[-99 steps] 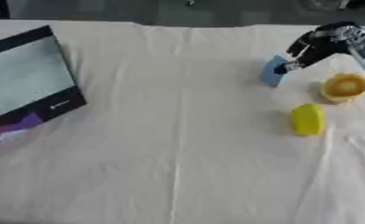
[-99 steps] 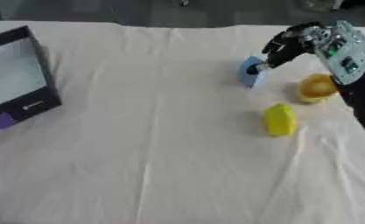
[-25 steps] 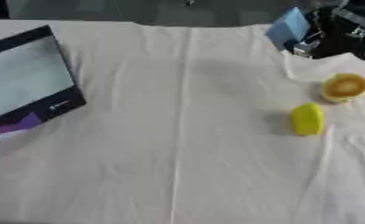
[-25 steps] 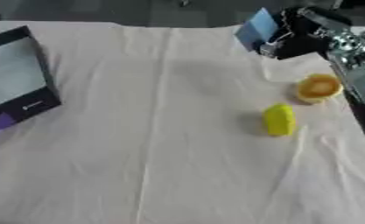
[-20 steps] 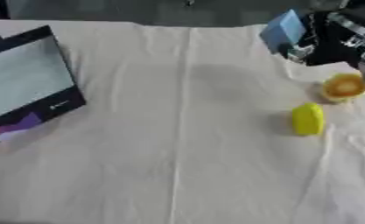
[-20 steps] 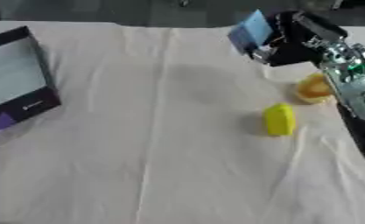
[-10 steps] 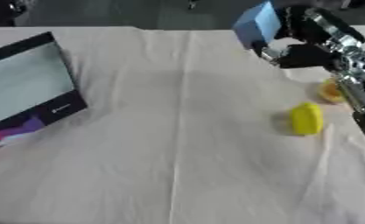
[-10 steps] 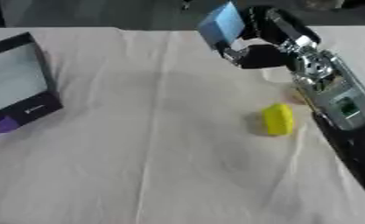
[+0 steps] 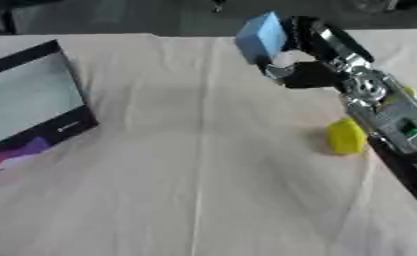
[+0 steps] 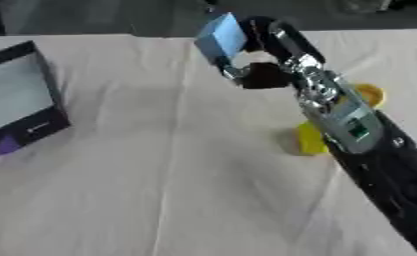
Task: Pick up the objects with one hand, pass them to the other hand, and then place them into the box on the other side of the table.
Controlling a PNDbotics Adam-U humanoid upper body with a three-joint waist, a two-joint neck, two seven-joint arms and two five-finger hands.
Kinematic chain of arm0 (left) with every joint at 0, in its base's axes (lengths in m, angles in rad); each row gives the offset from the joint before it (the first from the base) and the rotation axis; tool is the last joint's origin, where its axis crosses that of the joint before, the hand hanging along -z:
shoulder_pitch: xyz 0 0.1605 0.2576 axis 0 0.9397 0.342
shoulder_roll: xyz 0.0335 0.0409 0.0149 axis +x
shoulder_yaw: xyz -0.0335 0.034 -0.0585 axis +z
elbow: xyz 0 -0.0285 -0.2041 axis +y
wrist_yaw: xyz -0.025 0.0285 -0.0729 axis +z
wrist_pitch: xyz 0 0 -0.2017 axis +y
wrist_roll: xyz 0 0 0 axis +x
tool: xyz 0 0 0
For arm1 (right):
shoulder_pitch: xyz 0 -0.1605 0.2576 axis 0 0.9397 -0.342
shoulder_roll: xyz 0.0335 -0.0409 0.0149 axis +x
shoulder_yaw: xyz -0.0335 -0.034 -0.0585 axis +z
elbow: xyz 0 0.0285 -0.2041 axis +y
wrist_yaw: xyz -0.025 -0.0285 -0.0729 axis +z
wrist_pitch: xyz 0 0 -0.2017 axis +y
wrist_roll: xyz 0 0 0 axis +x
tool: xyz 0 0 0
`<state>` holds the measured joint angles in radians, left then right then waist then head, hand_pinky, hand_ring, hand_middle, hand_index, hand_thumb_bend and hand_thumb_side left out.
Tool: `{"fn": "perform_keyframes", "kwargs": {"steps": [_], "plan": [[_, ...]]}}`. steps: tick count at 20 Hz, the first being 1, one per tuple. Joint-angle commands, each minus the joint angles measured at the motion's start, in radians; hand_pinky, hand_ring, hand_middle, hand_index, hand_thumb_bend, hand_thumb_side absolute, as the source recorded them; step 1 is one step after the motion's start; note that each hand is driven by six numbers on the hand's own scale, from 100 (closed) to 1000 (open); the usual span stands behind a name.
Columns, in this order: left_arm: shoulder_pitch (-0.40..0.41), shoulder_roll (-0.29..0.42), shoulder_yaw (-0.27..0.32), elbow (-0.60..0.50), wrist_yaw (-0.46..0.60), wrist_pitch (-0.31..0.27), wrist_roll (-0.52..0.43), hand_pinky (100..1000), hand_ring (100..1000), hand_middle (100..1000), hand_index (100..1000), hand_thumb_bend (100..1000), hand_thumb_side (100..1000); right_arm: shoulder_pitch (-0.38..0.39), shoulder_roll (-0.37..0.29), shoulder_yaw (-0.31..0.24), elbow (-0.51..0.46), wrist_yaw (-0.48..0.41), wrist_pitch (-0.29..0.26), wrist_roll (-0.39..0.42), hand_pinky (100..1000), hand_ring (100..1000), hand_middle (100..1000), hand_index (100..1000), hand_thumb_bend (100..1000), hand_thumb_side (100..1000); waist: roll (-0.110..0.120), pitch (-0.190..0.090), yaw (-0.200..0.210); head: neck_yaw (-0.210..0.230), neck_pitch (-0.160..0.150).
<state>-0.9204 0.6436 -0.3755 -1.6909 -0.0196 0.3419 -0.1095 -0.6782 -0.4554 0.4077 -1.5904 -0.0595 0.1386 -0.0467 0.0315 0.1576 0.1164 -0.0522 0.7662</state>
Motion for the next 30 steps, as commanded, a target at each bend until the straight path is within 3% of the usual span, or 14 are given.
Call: {"fn": "perform_keyframes", "kwargs": {"steps": [1, 2, 3, 11, 18, 23, 26, 30], "plan": [[-0.056, -0.019, -0.035, -0.007, -0.036, 0.01, -0.054, 807, 868, 871, 842, 717, 596, -0.026, 0.014, 0.007, 0.003, 0.022, -0.028, 0.006, 803, 693, 569, 624, 209, 100, 0.014, -0.034, 0.003, -0.006, 0.004], [-0.067, -0.031, -0.043, -0.002, -0.046, 0.013, -0.071, 807, 867, 871, 842, 716, 596, -0.027, 0.02, 0.009, 0.006, 0.027, -0.035, 0.008, 804, 694, 569, 624, 265, 100, 0.015, -0.035, 0.004, -0.008, 0.004], [-0.08, -0.04, -0.05, 0.003, -0.056, 0.016, -0.088, 807, 867, 871, 843, 714, 596, -0.029, 0.026, 0.011, 0.009, 0.033, -0.042, 0.01, 804, 694, 570, 624, 210, 100, 0.016, -0.036, 0.005, -0.01, 0.004], [-0.162, -0.128, -0.098, 0.072, -0.179, 0.034, -0.219, 810, 864, 867, 848, 700, 586, -0.045, 0.078, 0.038, 0.037, 0.087, -0.091, 0.024, 808, 695, 570, 624, 209, 100, 0.018, -0.043, 0.016, -0.018, 0.004], [-0.208, -0.201, -0.129, 0.126, -0.283, 0.011, -0.329, 813, 863, 866, 852, 689, 585, -0.054, 0.121, 0.049, 0.057, 0.121, -0.132, 0.022, 809, 697, 571, 624, 210, 100, 0.019, -0.044, 0.021, -0.015, 0.004], [-0.211, -0.219, -0.128, 0.151, -0.33, -0.014, -0.413, 859, 900, 886, 871, 567, 488, -0.058, 0.133, 0.054, 0.063, 0.135, -0.15, 0.025, 809, 697, 571, 624, 211, 100, 0.02, -0.042, 0.02, -0.014, 0.004], [-0.198, -0.209, -0.12, 0.153, -0.327, -0.021, -0.471, 904, 928, 890, 893, 687, 573, -0.058, 0.133, 0.055, 0.07, 0.135, -0.15, 0.029, 809, 697, 571, 624, 213, 100, 0.02, -0.04, 0.02, -0.016, 0.004], [-0.182, -0.198, -0.115, 0.138, -0.339, -0.034, -0.548, 913, 927, 869, 860, 772, 539, -0.057, 0.13, 0.057, 0.076, 0.138, -0.151, 0.03, 809, 697, 571, 625, 217, 100, 0.019, -0.037, 0.019, -0.023, 0.004]]}}
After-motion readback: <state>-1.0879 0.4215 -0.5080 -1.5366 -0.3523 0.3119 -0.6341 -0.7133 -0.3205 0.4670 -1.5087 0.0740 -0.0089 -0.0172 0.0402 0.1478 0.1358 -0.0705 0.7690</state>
